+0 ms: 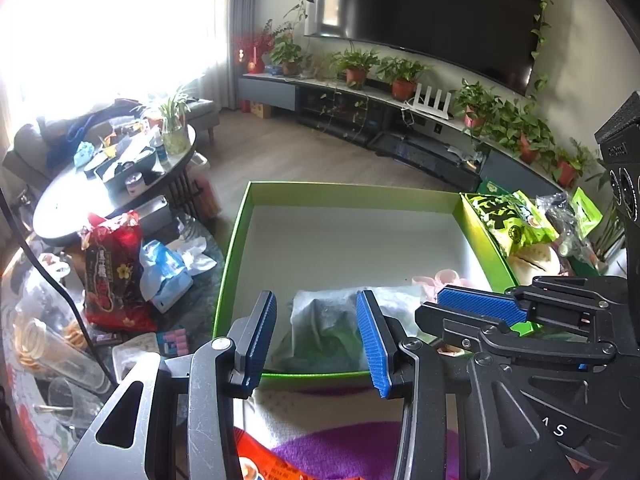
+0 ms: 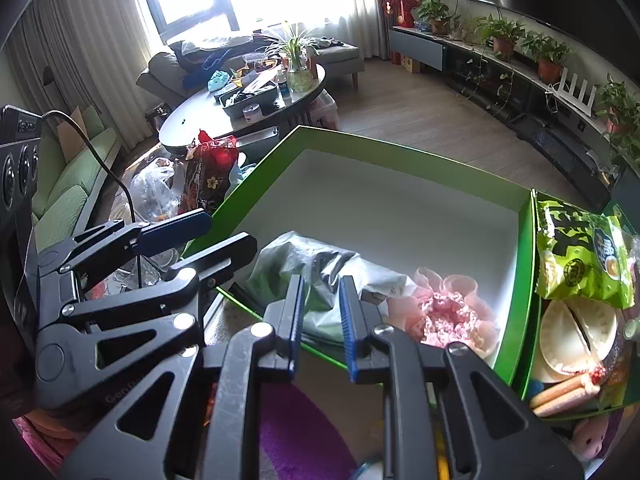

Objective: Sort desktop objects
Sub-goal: 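Open the right tool to drop the grey bag into the green box, then move the right tool back over the pile of toys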

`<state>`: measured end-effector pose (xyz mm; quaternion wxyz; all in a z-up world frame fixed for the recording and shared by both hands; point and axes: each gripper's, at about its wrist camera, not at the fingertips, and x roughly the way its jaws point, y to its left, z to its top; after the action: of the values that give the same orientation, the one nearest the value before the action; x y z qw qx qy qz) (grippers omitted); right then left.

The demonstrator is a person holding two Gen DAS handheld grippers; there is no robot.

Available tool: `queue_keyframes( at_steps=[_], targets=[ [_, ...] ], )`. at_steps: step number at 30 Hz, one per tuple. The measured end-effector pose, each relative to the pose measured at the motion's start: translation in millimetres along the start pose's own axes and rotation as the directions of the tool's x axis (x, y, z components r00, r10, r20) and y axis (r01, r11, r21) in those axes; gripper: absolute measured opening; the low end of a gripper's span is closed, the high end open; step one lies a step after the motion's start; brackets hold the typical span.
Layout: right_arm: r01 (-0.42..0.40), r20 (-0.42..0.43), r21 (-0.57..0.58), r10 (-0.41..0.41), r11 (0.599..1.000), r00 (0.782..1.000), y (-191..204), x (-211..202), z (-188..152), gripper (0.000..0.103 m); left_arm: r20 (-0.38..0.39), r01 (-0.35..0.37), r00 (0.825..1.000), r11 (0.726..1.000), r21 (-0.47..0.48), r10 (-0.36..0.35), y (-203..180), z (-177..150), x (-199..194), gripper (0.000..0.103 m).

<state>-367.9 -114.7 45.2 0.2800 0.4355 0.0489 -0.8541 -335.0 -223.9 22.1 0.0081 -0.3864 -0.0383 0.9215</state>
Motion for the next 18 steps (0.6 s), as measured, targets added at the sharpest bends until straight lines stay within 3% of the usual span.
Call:
queue_keyframes(
  at_steps=[11, 14, 16, 18],
  targets=[
    [-0.013, 0.034, -0.018, 0.014, 1.000, 0.999, 11.1, -33.2, -7.2, 0.031, 0.062, 0.007, 0.998, 1.000, -0.003, -0.007, -1.3, -9.7, -42.8, 0.042],
    [-0.036, 0.032, -0.032, 0.037, 0.999, 0.999, 19.7, -35.9, -13.4, 0.036, 0.101, -0.017, 0.995, 1.000, -0.008, 0.018, 4.4, -21.7, -49.8, 0.043],
    [-0.035, 0.043, -0.048, 0.037, 0.998, 0.998, 27.6, -37.3, -18.9, 0.036, 0.130, -0.050, 0.990, 0.999, -0.021, 0.052, 10.1, -31.0, -51.3, 0.051],
    [-0.024, 0.056, -0.071, 0.028, 0.997, 0.998, 33.9, -38.5, -22.7, 0.037, 0.146, -0.065, 0.987, 0.997, -0.045, 0.071, 17.4, -39.0, -48.7, 0.051]
  ],
)
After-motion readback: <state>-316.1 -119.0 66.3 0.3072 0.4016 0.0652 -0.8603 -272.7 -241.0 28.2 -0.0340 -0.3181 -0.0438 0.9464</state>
